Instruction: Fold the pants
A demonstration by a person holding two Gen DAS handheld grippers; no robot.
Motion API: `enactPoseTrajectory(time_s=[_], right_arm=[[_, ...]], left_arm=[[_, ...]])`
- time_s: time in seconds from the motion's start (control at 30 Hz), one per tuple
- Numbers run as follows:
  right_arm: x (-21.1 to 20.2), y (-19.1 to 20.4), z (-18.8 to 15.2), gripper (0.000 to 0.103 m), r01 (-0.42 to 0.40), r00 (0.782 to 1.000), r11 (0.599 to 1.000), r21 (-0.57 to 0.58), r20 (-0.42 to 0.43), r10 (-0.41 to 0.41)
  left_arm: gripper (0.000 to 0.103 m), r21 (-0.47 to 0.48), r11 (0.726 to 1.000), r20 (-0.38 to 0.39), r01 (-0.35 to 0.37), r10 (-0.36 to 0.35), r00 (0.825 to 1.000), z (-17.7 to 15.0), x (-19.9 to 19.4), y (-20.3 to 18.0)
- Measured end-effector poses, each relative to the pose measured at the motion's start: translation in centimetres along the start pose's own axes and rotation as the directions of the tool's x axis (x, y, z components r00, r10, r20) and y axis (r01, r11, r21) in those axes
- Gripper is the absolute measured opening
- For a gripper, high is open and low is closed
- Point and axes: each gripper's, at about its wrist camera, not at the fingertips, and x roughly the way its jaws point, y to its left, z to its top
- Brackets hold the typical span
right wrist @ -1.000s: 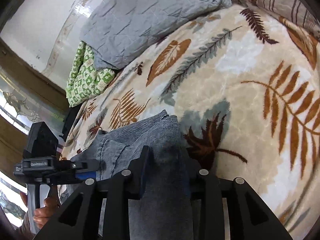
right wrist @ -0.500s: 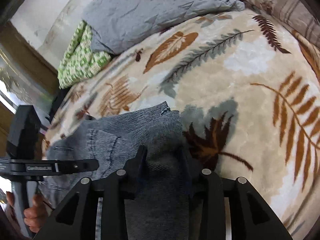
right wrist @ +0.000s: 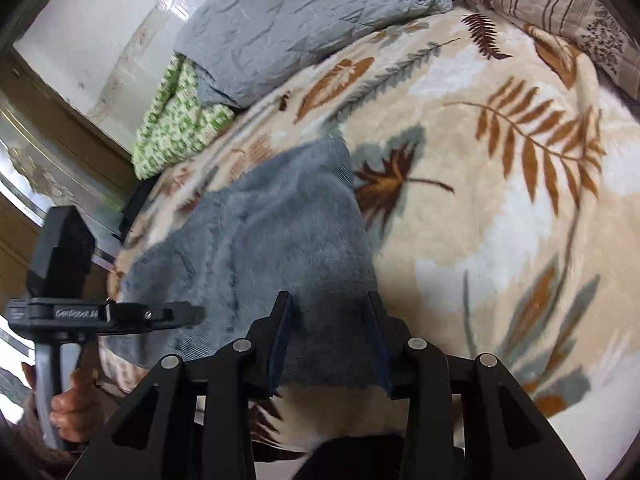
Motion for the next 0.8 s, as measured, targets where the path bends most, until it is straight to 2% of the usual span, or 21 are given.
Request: enactPoseTrajectory(time_s=[0.07,0.23,0.43,0.8], right_arm=[[0.5,-0.4,-0.4,0.039,0.031,0.999,1.0,0.008,-0.013,-0.03],[0.5,-0.4,-0.6,0.038,0.047,0.999,0.999,0.007,-0.013,-0.047],[0.5,-0.2,-0.6,0.039,0.064,0.998,0.998,0.015,-0.024,-0.064],[-0.2,0.6,-0.6,0.046,0.114,0.992,0.993,-0.01,-0.056,-0.115]], left_arm=[[0.024,0.005,1.0,0.017,-0.012,0.011,1.0,-0.5,0.4,0.1],[0.024,0.031,0.999,0.036,-0.045,0.044,0.998,-1.0,-0.2,-0.5],[0.024,0.02,0.999,0.037,-0.037,0.036,0.999,-1.0,-0.5,0.0],[0.027,0.028,0.999,0.034,-0.03,0.029,0.999,-1.2,-0.8,0.0]])
